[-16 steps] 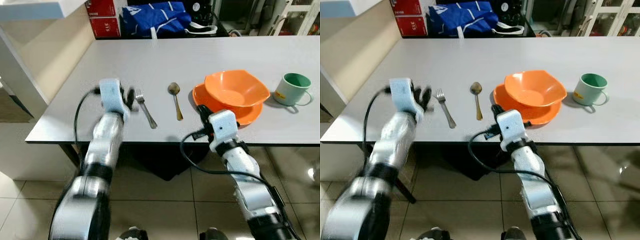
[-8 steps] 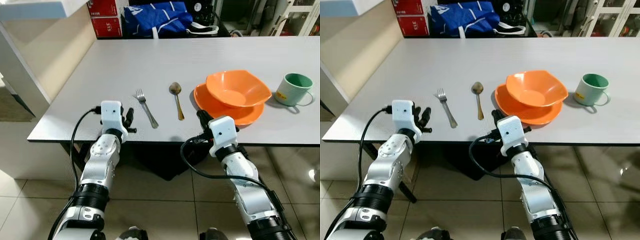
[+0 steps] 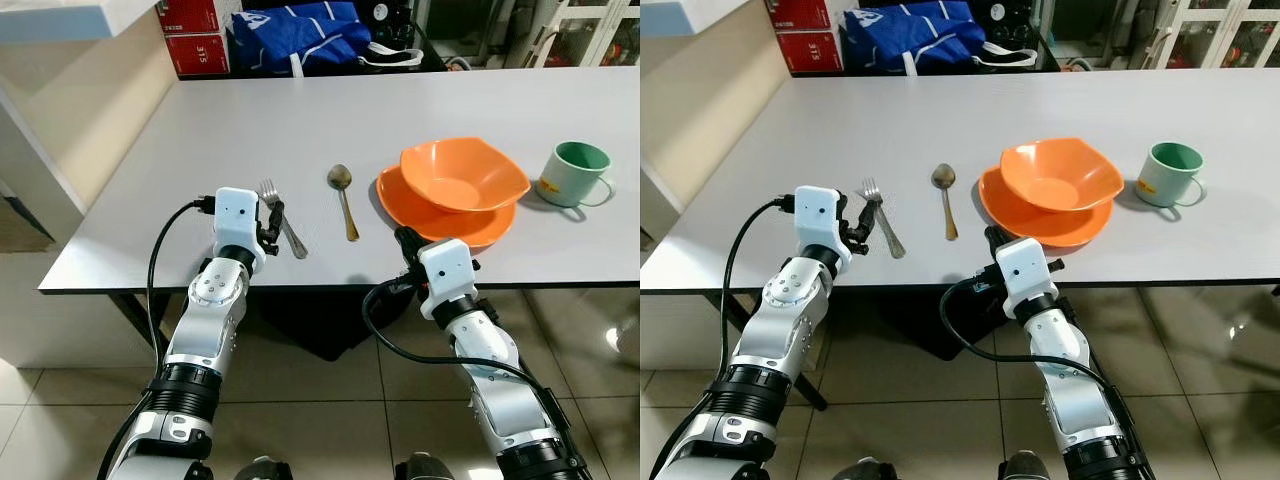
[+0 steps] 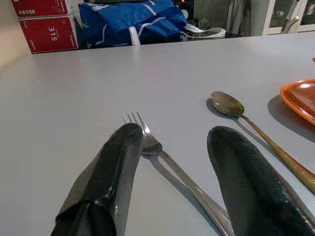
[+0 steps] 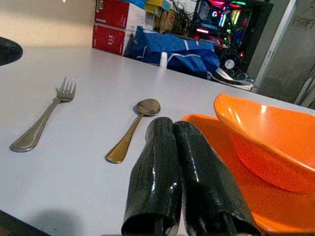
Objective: Setting the table
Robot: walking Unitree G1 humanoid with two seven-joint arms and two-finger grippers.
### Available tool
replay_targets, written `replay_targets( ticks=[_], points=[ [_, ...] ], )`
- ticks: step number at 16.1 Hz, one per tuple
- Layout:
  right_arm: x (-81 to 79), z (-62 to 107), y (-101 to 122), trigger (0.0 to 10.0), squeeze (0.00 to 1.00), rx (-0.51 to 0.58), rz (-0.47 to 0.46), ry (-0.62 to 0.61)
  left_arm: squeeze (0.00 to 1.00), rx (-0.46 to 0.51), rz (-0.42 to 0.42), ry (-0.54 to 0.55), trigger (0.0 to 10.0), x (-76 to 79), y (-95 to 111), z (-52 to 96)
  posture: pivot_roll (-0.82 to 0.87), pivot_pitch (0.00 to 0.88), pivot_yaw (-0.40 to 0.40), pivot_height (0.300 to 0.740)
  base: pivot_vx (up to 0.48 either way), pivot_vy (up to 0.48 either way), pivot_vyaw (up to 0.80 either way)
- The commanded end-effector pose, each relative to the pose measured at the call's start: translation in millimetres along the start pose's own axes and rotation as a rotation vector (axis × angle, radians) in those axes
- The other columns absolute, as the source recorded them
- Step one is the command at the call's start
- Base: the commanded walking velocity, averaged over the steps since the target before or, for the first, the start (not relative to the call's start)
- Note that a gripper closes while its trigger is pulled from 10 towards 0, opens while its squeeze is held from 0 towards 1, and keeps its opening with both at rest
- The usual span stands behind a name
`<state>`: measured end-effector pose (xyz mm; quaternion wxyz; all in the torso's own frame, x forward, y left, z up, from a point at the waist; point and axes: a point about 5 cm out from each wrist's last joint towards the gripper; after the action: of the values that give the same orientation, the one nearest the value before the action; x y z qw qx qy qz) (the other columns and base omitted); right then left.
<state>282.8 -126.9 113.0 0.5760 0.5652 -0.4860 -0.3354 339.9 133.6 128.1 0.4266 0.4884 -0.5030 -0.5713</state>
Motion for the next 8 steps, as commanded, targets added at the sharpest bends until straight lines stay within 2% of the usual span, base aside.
replay_targets(
  ticks=[1, 4, 6, 7, 8],
  points=[
    [0.5, -1.0, 6, 10.0, 0.00, 0.025, 0.012, 0.000, 1.00, -0.022, 0.005, 0.017, 10.0, -1.8, -2, -0.3, -0.24, 0.000, 0.099, 0.702, 0.000, 0.000, 0.00],
    [0.1, 0.3, 6, 10.0, 0.00, 0.025, 0.016, 0.001, 1.00, -0.033, 0.012, 0.019, 10.0, -1.7, -2, -2.7, -0.25, 0.000, 0.100, 0.702, 0.000, 0.000, 0.00],
    [0.4, 2.1, 6, 10.0, 0.00, 0.024, 0.019, 0.004, 1.00, -0.035, 0.009, 0.023, 10.0, 1.0, 3, -13.3, -0.25, 0.000, 0.100, 0.702, 0.000, 0.000, 0.00],
    [0.6, 3.5, 6, 10.0, 0.00, 0.022, 0.022, 0.005, 0.29, -0.055, 0.040, 0.032, 10.0, 5.9, 8, -25.1, -0.25, 0.000, 0.097, 0.702, 0.000, 0.000, 0.00],
    [0.3, 4.8, 6, 10.0, 0.00, 0.021, 0.023, 0.007, 0.00, -0.068, 0.082, 0.038, 10.0, 9.1, 12, -33.7, -0.26, 0.000, 0.097, 0.702, 0.000, 0.000, 0.00]
  ],
)
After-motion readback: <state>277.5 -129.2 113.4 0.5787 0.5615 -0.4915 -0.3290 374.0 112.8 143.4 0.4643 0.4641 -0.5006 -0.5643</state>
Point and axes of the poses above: a point about 5 cm out from each wrist's last joint towards the gripper, its own z axis pointing back from the gripper into the wrist, its own y axis along the axis of the wrist's last joint, x = y × z, and after that the axes turned 6 degrees about -z, right-handed
